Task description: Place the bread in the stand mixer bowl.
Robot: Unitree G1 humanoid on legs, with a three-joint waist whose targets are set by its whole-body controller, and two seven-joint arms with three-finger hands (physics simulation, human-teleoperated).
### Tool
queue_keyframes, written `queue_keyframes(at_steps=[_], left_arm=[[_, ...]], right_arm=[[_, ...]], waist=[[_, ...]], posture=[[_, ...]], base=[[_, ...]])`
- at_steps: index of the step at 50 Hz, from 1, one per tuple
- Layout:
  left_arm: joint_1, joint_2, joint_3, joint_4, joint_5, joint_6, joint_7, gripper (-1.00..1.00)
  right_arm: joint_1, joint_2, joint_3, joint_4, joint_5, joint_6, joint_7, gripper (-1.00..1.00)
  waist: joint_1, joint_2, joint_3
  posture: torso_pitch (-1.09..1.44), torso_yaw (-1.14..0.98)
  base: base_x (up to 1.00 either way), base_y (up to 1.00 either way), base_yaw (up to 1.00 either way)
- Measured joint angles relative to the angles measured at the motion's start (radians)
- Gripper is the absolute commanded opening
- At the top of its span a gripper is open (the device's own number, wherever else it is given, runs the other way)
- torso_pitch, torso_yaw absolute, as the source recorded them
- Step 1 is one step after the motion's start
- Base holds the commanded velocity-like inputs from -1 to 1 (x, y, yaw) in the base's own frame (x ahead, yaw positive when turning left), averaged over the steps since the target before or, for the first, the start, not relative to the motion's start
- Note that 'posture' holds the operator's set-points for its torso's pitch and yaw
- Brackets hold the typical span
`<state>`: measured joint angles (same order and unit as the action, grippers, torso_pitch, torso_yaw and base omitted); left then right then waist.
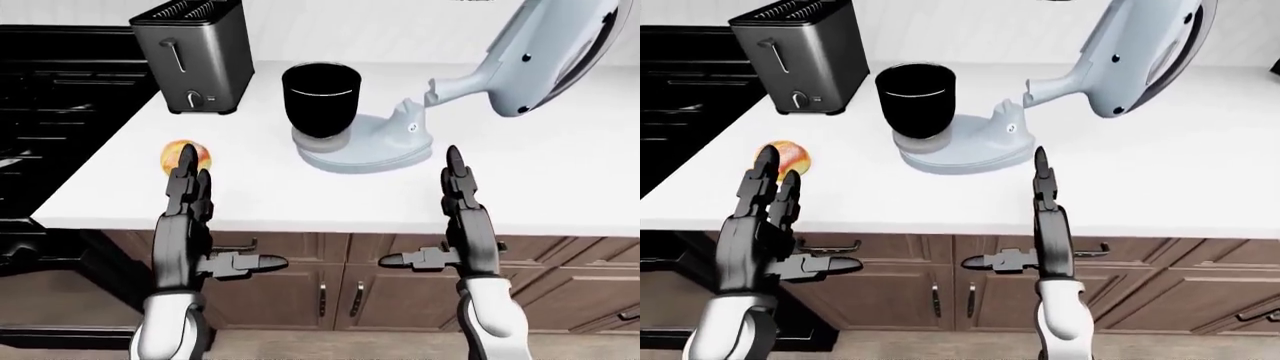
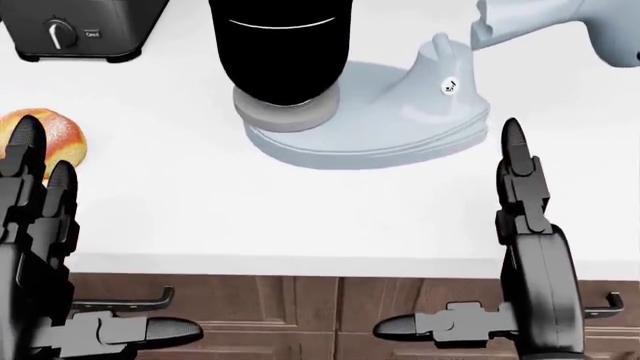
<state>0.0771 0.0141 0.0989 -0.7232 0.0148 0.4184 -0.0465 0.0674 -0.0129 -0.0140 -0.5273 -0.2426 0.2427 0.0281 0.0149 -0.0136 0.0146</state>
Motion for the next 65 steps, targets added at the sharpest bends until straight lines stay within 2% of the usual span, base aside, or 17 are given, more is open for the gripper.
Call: queue_keyframes(at_steps=[10, 18, 21, 25, 27, 29, 31, 35, 40, 43, 45, 48, 50, 54, 56, 61, 65], left_arm=[[0.000, 0.000, -0.002, -0.001, 0.001, 0.001, 0.001, 1.00], [0.002, 0.000, 0.001, -0.012, 0.002, 0.004, 0.002, 1.00], [-0.001, -0.004, -0.010, -0.011, 0.000, 0.003, -0.001, 1.00], [0.001, -0.004, -0.015, -0.007, -0.002, 0.005, -0.005, 1.00], [-0.001, -0.003, -0.009, -0.011, -0.002, 0.004, -0.004, 1.00], [0.000, -0.002, -0.004, -0.016, 0.000, 0.000, -0.001, 1.00], [0.002, 0.003, 0.006, -0.010, 0.002, 0.000, 0.001, 1.00], [0.008, 0.001, 0.007, -0.002, 0.005, 0.005, 0.004, 1.00], [0.002, 0.002, 0.006, -0.010, 0.004, -0.004, 0.002, 1.00], [0.000, 0.002, 0.007, -0.010, 0.005, -0.007, 0.003, 1.00], [0.003, -0.006, -0.007, 0.001, 0.002, -0.006, 0.000, 1.00], [0.006, -0.005, -0.017, 0.009, -0.001, 0.003, -0.007, 1.00], [0.005, -0.004, -0.011, 0.000, 0.000, 0.002, -0.006, 1.00], [0.001, -0.003, -0.006, -0.017, 0.003, -0.008, -0.002, 1.00], [0.000, -0.003, -0.007, -0.021, 0.003, -0.010, -0.002, 1.00], [0.007, 0.001, 0.010, 0.002, 0.008, 0.006, 0.006, 1.00], [-0.003, 0.002, 0.003, -0.024, 0.007, -0.005, 0.004, 1.00]], right_arm=[[0.004, 0.001, 0.008, -0.017, -0.003, 0.009, 0.008, 1.00], [0.017, 0.002, 0.007, -0.019, -0.009, 0.030, 0.011, 1.00], [0.015, -0.002, -0.001, -0.022, -0.012, 0.034, 0.009, 1.00], [0.017, -0.002, -0.006, -0.017, -0.014, 0.036, 0.006, 1.00], [0.014, -0.002, -0.003, -0.020, -0.013, 0.032, 0.006, 1.00], [0.009, -0.001, 0.001, -0.029, -0.013, 0.026, 0.006, 1.00], [0.013, 0.006, 0.014, -0.022, -0.011, 0.021, 0.009, 1.00], [0.021, 0.005, 0.017, -0.012, -0.010, 0.029, 0.014, 1.00], [0.014, 0.004, 0.010, -0.030, -0.011, 0.019, 0.011, 1.00], [0.013, 0.003, 0.011, -0.029, -0.009, 0.013, 0.012, 1.00], [0.014, -0.004, -0.004, -0.017, -0.009, 0.014, 0.011, 1.00], [0.020, -0.002, -0.007, -0.015, -0.010, 0.020, 0.009, 1.00], [0.020, -0.002, -0.008, -0.018, -0.010, 0.022, 0.008, 1.00], [0.022, -0.002, -0.009, -0.031, -0.010, 0.018, 0.007, 1.00], [0.019, -0.003, -0.013, -0.041, -0.013, 0.013, 0.006, 1.00], [0.027, 0.005, 0.008, -0.024, -0.009, 0.006, 0.010, 1.00], [0.026, 0.009, 0.010, -0.039, 0.003, -0.002, 0.010, 1.00]], waist=[[0.001, 0.004, 0.000], [-0.013, -0.007, 0.029], [-0.019, 0.012, 0.030], [-0.022, 0.021, 0.034], [-0.017, 0.043, 0.037], [-0.013, 0.081, 0.036], [-0.004, 0.069, 0.039], [-0.005, 0.065, 0.025], [0.003, 0.012, 0.025], [0.005, -0.040, 0.018], [-0.010, -0.015, 0.028], [-0.019, -0.023, 0.028], [-0.018, -0.009, 0.028], [-0.023, 0.042, 0.037], [-0.025, 0.084, 0.027], [-0.001, 0.067, 0.023], [-0.001, 0.015, 0.028]], posture=[[0.00, 0.00], [0.00, 0.00], [0.00, 0.00], [0.00, 0.00], [0.00, 0.00], [0.00, 0.00], [0.00, 0.00], [0.00, 0.00], [0.00, 0.00], [0.00, 0.00], [0.00, 0.00], [0.00, 0.00], [0.00, 0.00], [0.00, 0.00], [0.00, 0.00], [0.00, 0.00], [0.00, 0.00]], base=[[0.03, 0.00, 0.00], [0.13, 0.00, 0.00], [0.17, 0.00, 0.00], [0.18, 0.00, 0.00], [0.17, 0.00, 0.00], [0.17, 0.00, 0.00], [0.17, 0.00, 0.00], [0.17, 0.00, 0.00], [0.17, 0.00, 0.00], [0.18, 0.00, 0.00], [0.18, 0.00, 0.00], [0.18, 0.00, 0.00], [0.18, 0.00, 0.00], [0.17, 0.00, 0.00], [0.17, 0.00, 0.00], [0.14, 0.00, 0.00], [0.00, 0.00, 0.00]])
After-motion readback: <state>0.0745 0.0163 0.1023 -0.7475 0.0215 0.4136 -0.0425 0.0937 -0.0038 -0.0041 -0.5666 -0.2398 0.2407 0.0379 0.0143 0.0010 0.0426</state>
